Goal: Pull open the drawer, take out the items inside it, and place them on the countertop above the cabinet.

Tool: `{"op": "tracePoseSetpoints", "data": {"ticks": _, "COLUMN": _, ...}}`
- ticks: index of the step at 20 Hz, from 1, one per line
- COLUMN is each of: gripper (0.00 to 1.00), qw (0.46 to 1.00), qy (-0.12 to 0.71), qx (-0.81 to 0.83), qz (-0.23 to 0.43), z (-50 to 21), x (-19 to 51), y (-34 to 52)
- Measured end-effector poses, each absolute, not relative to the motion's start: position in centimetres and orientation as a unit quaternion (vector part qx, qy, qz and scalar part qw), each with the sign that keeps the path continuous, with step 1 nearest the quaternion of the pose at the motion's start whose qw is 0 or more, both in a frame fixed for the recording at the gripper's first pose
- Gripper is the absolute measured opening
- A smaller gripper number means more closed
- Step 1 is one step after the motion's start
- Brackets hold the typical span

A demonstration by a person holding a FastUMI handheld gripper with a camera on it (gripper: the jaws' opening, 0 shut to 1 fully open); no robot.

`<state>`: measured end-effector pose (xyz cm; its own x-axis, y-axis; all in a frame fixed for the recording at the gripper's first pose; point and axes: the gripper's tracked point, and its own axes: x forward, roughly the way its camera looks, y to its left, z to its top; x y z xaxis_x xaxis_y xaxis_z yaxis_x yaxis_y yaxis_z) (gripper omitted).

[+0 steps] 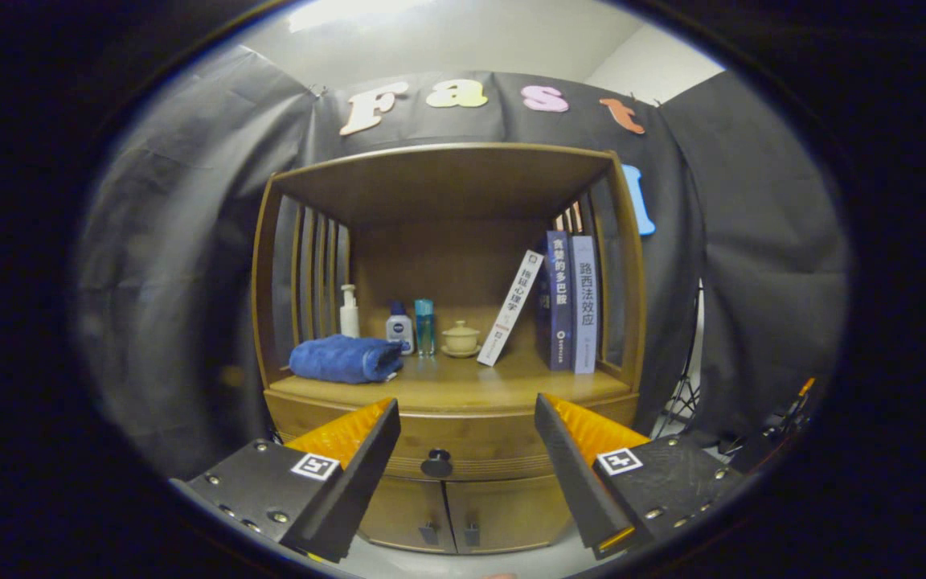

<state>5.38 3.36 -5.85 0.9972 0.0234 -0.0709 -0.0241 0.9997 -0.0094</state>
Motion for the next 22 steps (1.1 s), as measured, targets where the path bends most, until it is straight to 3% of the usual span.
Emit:
{"op": "tracePoseSetpoints", "data": {"ticks": 10, "gripper": 1.00, "qw": 0.992, "qy": 0.119, "qx": -0.013, "qz": 0.043, "z": -19.2, "x": 12.7, "y": 7.5}}
{"op": "tracePoseSetpoints", "data": {"ticks": 16, "gripper": 0.61, "qw": 0.985, "qy": 0.167, "qx": -0.002, "qz": 0.038, "z": -23.4, "x": 14.4, "y": 7.9}}
{"op": "tracePoseSetpoints", "data": {"ticks": 17, "gripper": 0.61, "qw": 0.987, "qy": 0.160, "qx": -0.001, "qz": 0.027, "z": -22.8, "x": 14.8, "y": 7.4}}
{"op": "tracePoseSetpoints", "data": {"ticks": 19, "gripper": 0.42, "qw": 0.986, "qy": 0.161, "qx": 0.006, "qz": 0.033, "z": -23.3, "x": 15.1, "y": 7.5}}
{"op": "tracePoseSetpoints", "data": {"ticks": 22, "gripper": 0.42, "qw": 0.988, "qy": 0.154, "qx": 0.013, "qz": 0.029, "z": -23.0, "x": 15.4, "y": 7.4}}
